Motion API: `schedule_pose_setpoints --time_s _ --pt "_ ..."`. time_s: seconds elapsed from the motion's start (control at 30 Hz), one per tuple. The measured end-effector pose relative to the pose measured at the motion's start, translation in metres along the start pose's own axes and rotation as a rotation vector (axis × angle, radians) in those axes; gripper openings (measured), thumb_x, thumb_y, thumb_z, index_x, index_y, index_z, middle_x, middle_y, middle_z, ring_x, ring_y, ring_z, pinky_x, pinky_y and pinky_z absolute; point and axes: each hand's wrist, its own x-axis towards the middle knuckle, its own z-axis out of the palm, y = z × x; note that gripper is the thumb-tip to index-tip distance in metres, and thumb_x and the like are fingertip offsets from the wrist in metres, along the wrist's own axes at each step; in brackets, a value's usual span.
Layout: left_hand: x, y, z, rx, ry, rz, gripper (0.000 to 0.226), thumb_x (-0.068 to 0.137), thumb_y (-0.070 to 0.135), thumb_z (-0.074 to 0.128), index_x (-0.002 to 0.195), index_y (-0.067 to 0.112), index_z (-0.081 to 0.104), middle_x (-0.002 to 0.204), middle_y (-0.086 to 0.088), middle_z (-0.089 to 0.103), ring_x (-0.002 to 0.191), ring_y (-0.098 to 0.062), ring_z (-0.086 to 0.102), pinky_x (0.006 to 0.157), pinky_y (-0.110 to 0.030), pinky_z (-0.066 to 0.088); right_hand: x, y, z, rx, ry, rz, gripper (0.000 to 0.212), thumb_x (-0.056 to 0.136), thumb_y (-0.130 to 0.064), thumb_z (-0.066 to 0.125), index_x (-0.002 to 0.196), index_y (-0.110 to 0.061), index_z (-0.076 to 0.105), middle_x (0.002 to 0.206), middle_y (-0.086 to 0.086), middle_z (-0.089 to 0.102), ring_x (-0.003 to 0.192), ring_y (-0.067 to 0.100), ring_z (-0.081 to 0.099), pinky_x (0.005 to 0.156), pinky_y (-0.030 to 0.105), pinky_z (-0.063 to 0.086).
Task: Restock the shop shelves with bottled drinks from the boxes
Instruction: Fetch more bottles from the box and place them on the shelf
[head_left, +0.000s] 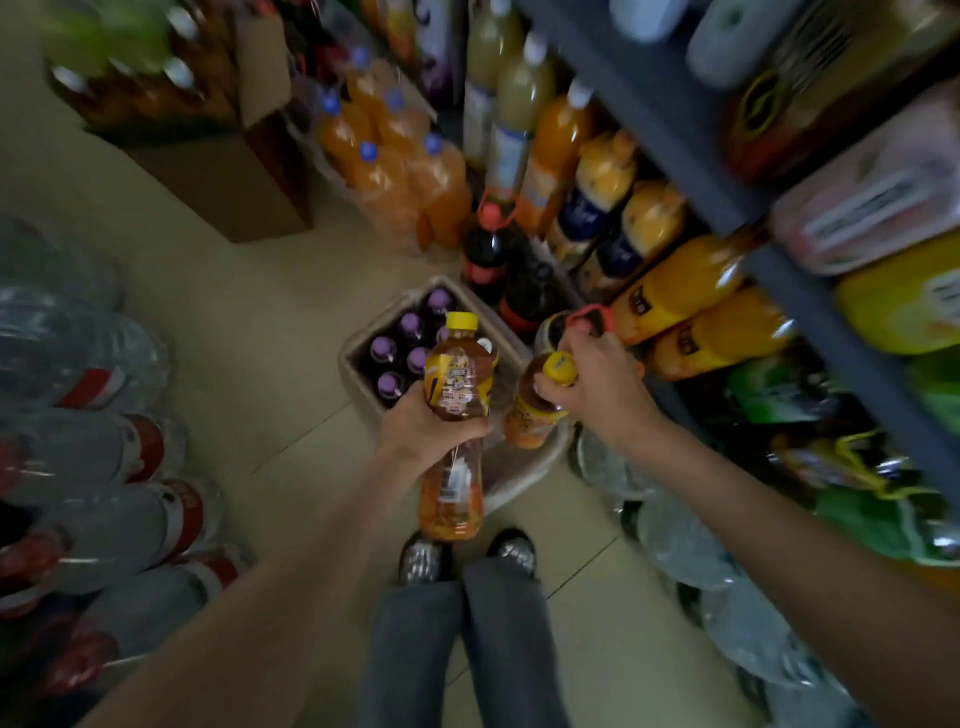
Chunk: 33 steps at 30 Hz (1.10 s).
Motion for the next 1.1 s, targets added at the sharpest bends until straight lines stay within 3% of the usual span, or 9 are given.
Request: schedule_pose_setpoints --time_s 0.13,0.27,0.43,0.53,0.63,0.8,0.9,1.0,1.1 --pt "-0.075 0.08 -0.034 0.058 -0.041 0.146 0.038 0.059 0.034 0.083 0.086 0.035 0.057 0.093 0.005 0.067 0.091 -0.014 0.062 0.085 -0.027 0.047 -0.031 -0.051 -0.15 0.171 0.265 0.05 0.038 0.076 -0.028 0.071 0.105 -0.009 0.055 0.092 0.004 0.055 0.1 0.024 0.05 0.073 0.029 0.032" --pt "-0.151 0.16 -0.067 0.064 0.0 0.313 0.07 0.037 0.052 0.078 0.101 0.027 0.062 0.098 0.002 0.069 0.093 -0.018 0.063 0.09 -0.039 0.05 -0.078 -0.087 -0.293 0.277 0.583 0.127 0.034 0.07 -0.028 0.078 0.097 -0.012 0.067 0.093 0.006 0.068 0.092 0.02 0.062 0.081 0.031 0.044" --pt "-0.237 0.254 -0.102 0.072 -0.009 0.572 0.069 0.042 0.053 0.082 0.104 0.034 0.059 0.103 0.007 0.068 0.1 -0.016 0.062 0.092 -0.04 0.049 -0.157 -0.134 -0.428 0.225 0.855 0.111 0.023 0.071 -0.027 0.076 0.085 -0.011 0.069 0.078 0.004 0.063 0.077 0.012 0.055 0.075 0.031 0.044" --pt "-0.291 0.307 -0.116 0.169 -0.006 0.759 0.069 0.058 0.043 0.084 0.117 0.025 0.053 0.113 0.004 0.064 0.108 -0.018 0.057 0.087 -0.029 0.046 -0.204 -0.157 -0.489 0.188 0.997 0.156 0.02 0.076 -0.028 0.072 0.078 -0.01 0.065 0.073 0.007 0.057 0.073 0.015 0.051 0.062 0.02 0.032" --pt "-0.341 0.351 -0.123 0.245 0.009 0.909 0.072 0.065 0.044 0.08 0.125 0.023 0.047 0.119 0.002 0.06 0.112 -0.019 0.055 0.086 -0.028 0.044 -0.248 -0.167 -0.528 0.145 1.084 0.169 0.033 0.081 -0.034 0.069 0.064 -0.009 0.055 0.062 0.007 0.05 0.06 0.018 0.045 0.053 0.023 0.026" --pt "-0.407 0.387 -0.11 0.298 -0.037 1.103 0.07 0.066 0.04 0.08 0.125 0.022 0.048 0.12 0.001 0.06 0.113 -0.019 0.055 0.085 -0.026 0.042 -0.308 -0.163 -0.547 0.156 1.04 0.212 0.043 0.081 -0.037 0.068 0.078 0.006 0.064 0.074 0.021 0.06 0.075 0.03 0.053 0.064 0.033 0.035" --pt "-0.434 0.4 -0.093 0.344 -0.043 1.188 0.071 0.065 0.044 0.08 0.124 0.022 0.049 0.12 0.001 0.06 0.113 -0.019 0.054 0.09 -0.03 0.044 -0.336 -0.145 -0.537 0.554 1.056 0.26 0.021 0.082 -0.028 0.069 0.078 -0.007 0.065 0.076 0.009 0.061 0.077 0.021 0.055 0.071 0.031 0.042" --pt "-0.459 0.408 -0.074 0.367 -0.095 1.24 0.073 0.063 0.043 0.081 0.124 0.023 0.048 0.118 0.004 0.061 0.111 -0.018 0.056 0.092 -0.033 0.046 -0.36 -0.122 -0.525 0.987 1.109 0.29 0.012 0.084 -0.025 0.067 0.082 -0.015 0.061 0.074 0.001 0.057 0.074 0.018 0.055 0.065 0.03 0.045" --pt "-0.474 0.417 -0.059 0.36 -0.128 1.274 0.072 0.064 0.039 0.082 0.124 0.023 0.047 0.116 0.006 0.06 0.109 -0.015 0.055 0.088 -0.03 0.045 -0.373 -0.106 -0.528 1.058 1.228 0.313 0.018 0.086 -0.025 0.065 0.097 -0.011 0.061 0.084 0.003 0.061 0.076 0.017 0.058 0.068 0.032 0.048"
